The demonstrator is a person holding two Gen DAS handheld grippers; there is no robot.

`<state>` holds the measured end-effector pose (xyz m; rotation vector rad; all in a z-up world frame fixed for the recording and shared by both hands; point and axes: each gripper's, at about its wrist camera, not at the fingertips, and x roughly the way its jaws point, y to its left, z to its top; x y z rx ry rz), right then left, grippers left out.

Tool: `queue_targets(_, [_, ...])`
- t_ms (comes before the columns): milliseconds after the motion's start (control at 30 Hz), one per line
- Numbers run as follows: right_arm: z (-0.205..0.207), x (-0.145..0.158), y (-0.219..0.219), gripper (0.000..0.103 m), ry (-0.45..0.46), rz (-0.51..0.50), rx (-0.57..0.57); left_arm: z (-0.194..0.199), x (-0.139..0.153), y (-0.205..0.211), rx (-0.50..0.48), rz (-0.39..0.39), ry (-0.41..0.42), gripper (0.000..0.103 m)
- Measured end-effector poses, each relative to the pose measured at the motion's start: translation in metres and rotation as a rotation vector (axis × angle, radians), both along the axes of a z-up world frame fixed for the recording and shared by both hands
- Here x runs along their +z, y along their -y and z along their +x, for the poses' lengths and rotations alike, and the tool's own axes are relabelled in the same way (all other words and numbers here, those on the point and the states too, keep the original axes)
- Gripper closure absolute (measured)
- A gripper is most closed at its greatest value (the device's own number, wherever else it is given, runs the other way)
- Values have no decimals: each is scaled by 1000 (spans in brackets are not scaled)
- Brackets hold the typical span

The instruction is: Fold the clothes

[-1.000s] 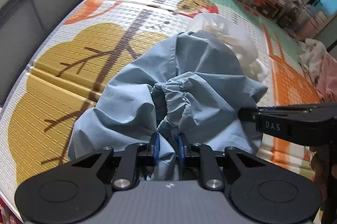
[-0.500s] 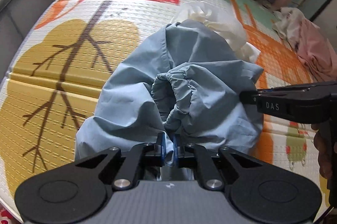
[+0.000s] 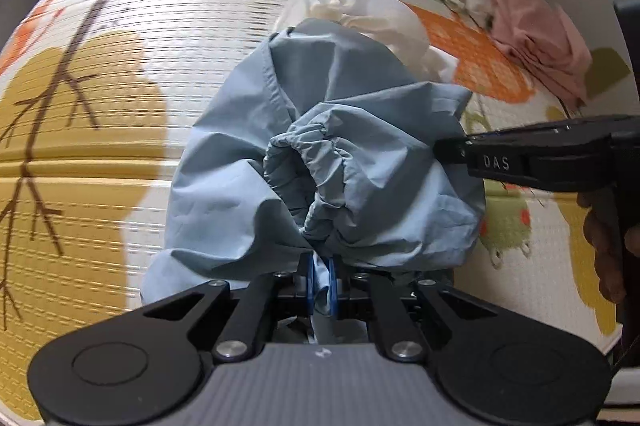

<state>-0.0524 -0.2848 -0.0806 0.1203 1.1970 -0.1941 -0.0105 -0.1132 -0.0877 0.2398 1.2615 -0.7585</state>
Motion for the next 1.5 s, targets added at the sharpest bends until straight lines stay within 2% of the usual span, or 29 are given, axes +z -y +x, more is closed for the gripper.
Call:
queue_targets(300, [-39,2,34,99,4,-9,-77,-38,0,35,-132,1,-20,95])
queue_targets(667, [-78,8,64,99,12,-36,-108,-39,-9,41,-281,-7,-44,94])
queue_targets(967, [-81,9,70,99,29,-50,-74,-57,-10,51,-338,-3,-62,94])
queue_targets(1267, [-73,8,69,99,68,-17,-39,-70,-11,60,-366,-3,-82,94])
queue_targets(1367, [-72,11,65,98,86,-15,-33,-73,-10,64,-360,6,-63,93])
queue_targets(1500, [-75,20,60,92,120,-22,-42,-76,-4,66,-359,14,-35,91])
